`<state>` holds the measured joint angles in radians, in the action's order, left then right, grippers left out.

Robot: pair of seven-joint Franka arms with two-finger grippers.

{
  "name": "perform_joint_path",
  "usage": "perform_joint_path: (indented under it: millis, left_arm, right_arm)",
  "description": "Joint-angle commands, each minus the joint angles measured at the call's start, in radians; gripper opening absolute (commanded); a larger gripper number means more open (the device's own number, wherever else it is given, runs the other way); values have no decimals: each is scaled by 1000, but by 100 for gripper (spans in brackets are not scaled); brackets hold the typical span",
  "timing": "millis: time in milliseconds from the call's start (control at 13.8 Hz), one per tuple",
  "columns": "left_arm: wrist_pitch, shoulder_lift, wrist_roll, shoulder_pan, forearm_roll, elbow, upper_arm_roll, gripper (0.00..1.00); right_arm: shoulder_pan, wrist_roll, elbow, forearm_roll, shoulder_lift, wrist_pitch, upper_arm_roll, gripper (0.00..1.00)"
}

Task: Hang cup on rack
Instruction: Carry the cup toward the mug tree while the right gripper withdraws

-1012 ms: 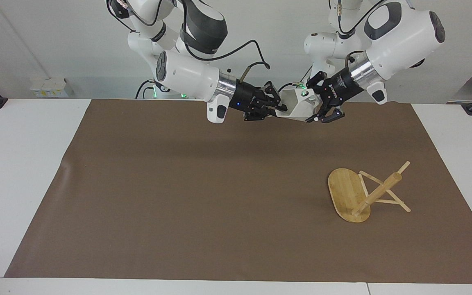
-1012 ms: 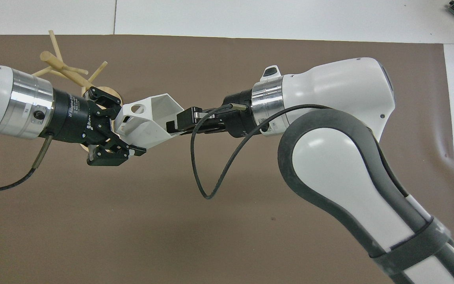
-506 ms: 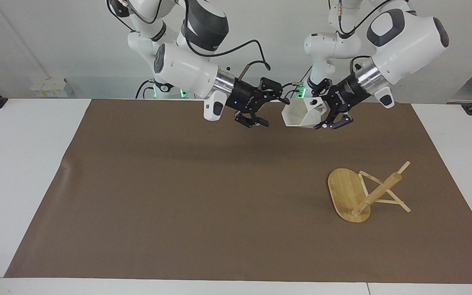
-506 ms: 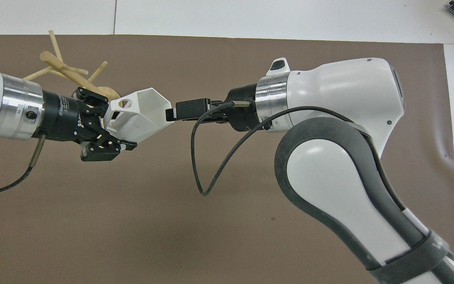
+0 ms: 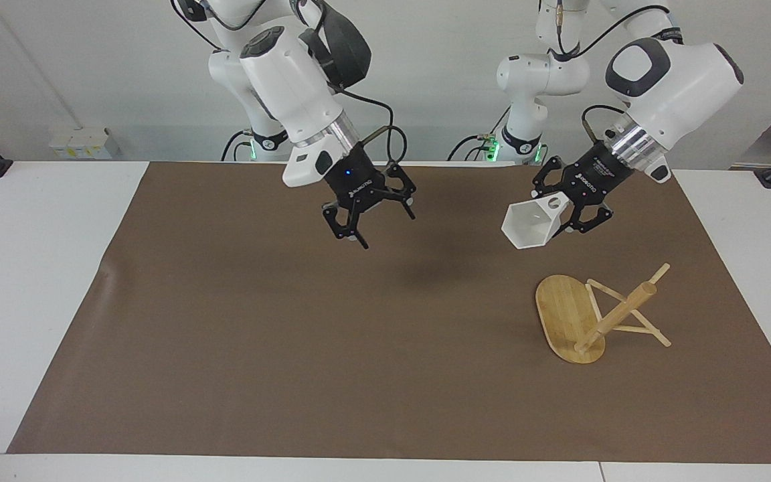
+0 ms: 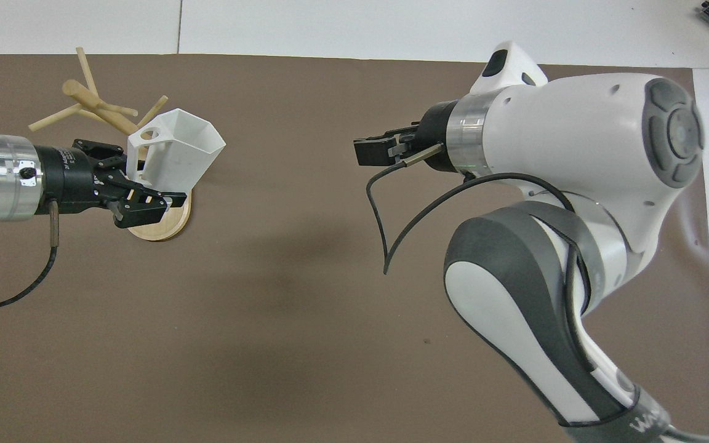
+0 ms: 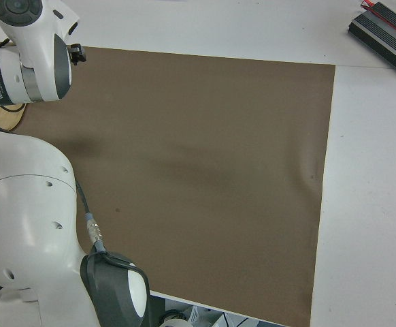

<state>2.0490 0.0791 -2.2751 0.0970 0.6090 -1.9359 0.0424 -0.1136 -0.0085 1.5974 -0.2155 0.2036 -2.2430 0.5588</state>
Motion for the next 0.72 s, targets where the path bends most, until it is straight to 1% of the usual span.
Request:
perform_joint_path:
  millis: [0, 72, 217, 289, 361, 434, 506, 578, 651]
  left_arm:
    - [77, 5, -124, -3, -32, -34, 8, 0]
    - [97, -21, -174, -2, -49, -28, 8, 0]
    - [193, -88, -312, 7, -125, -12, 8, 0]
    - [226, -116, -352, 9, -135, -3, 8, 0]
    - [246, -128, -378, 10, -135, 0, 8, 0]
    - [256, -140, -400, 10, -135, 5, 8, 0]
    - [261, -153, -421, 10, -137, 12, 8, 0]
    - [261, -163, -429, 9, -137, 18, 8, 0]
    - [266, -170, -432, 6, -137, 18, 8, 0]
  right_arm:
    - [-11, -5, 29, 25, -78, 112, -91, 100]
    - [-11, -8, 36, 25, -88, 165, -135, 100]
    - [-11, -42, 73, 27, -113, 219, -233, 100]
    - [-11, -59, 104, 27, -133, 242, -276, 100]
    - [-11, -61, 107, 36, -139, 291, -314, 100]
    - [-11, -61, 105, 80, -141, 340, -339, 100]
    - [-11, -61, 102, 155, -145, 373, -352, 100]
    - [-9, -56, 101, 213, -147, 399, -353, 100]
    - [-9, -48, 99, 243, -147, 414, -353, 100]
